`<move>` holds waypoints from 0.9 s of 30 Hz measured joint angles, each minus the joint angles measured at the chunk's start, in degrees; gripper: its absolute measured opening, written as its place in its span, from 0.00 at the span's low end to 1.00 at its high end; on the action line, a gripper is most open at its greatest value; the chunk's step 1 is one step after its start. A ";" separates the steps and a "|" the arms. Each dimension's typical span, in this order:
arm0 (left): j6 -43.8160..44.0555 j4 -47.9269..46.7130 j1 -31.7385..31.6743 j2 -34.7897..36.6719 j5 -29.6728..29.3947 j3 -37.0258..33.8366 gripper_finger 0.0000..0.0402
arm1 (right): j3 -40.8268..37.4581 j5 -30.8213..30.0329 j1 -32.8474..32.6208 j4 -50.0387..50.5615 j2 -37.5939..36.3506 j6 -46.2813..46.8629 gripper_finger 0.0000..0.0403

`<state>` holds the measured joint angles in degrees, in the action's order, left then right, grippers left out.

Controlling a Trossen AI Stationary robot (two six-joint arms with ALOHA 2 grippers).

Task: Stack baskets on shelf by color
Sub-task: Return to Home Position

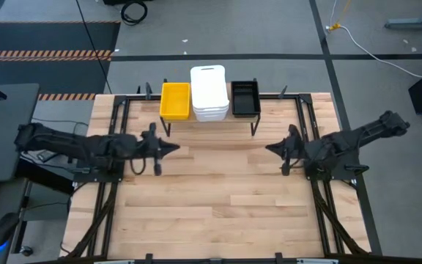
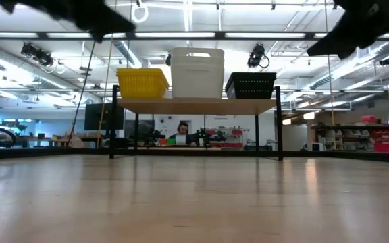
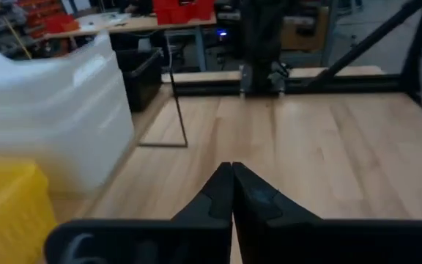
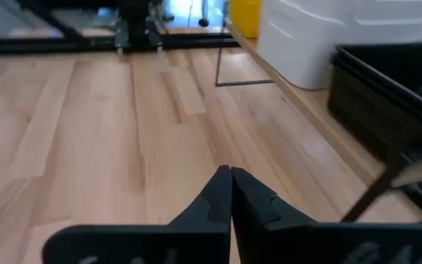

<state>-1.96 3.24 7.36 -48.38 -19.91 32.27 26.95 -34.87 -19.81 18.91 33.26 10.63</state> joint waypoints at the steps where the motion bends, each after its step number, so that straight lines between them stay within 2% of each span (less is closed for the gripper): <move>1: 0.28 0.28 0.68 1.77 -0.18 -1.86 0.01 | -0.98 0.06 0.39 0.02 -1.74 0.75 0.01; 8: 1.30 1.70 5.15 15.00 -2.16 -13.04 0.02 | -7.94 4.00 1.75 -4.41 -13.92 -0.61 0.03; 11: 1.32 3.58 5.80 21.72 -3.88 -18.06 0.01 | -11.68 5.24 2.29 -7.08 -18.30 -2.37 0.01; 17: 1.40 3.87 6.13 33.39 -3.10 -25.92 0.03 | -19.24 6.57 3.62 -8.56 -26.04 -2.91 0.02; 20: 1.40 2.83 6.13 37.59 -2.96 -28.01 0.02 | -23.25 8.29 4.05 -11.82 -29.18 -3.29 0.02; 27: 4.16 -7.69 6.39 44.92 -1.67 -28.19 0.02 | -23.44 10.53 5.06 -13.90 -31.45 -7.26 0.01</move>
<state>2.21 -4.45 13.75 -3.47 -21.58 4.08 3.51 -24.34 -14.74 5.01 1.82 3.37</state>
